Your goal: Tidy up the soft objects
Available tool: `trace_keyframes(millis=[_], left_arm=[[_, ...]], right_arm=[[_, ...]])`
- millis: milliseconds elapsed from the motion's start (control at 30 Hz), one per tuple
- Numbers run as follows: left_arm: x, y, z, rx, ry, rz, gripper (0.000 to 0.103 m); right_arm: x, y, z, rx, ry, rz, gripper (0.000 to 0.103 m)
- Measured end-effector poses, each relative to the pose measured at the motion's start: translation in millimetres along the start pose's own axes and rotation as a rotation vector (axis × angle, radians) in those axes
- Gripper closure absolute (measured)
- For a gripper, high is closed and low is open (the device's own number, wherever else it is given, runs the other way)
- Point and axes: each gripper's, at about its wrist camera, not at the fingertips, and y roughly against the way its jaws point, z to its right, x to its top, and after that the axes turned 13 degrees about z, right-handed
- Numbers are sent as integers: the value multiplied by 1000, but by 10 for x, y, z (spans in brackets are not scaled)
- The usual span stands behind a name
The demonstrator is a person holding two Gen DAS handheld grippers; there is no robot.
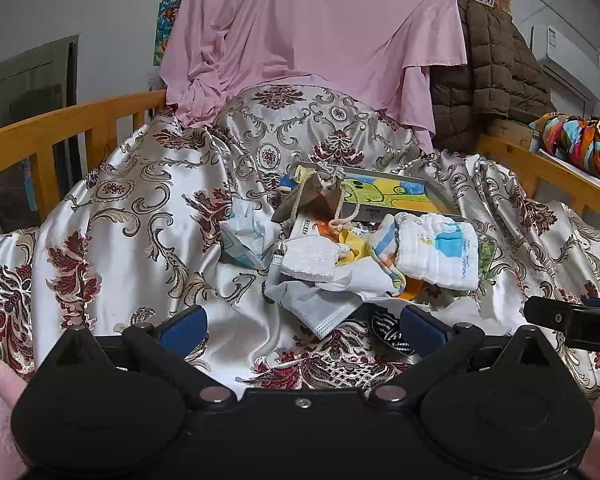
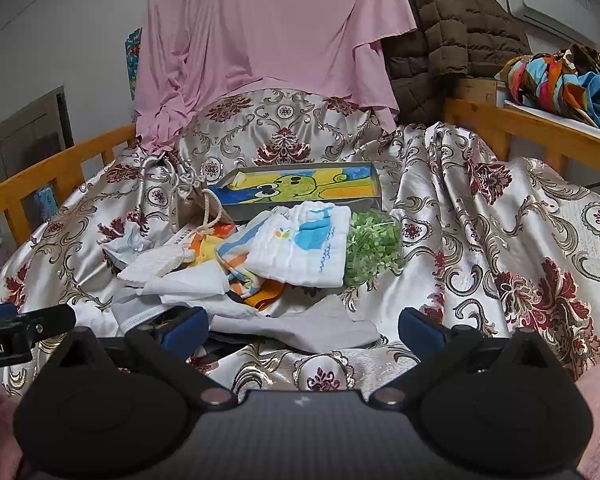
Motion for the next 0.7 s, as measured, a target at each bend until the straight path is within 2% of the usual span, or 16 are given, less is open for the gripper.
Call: trace_keyframes(millis=[700], left_arm=[[0, 12, -5, -1, 0, -1, 1]], right_arm=[[-2, 4, 2, 0, 0, 1, 0]])
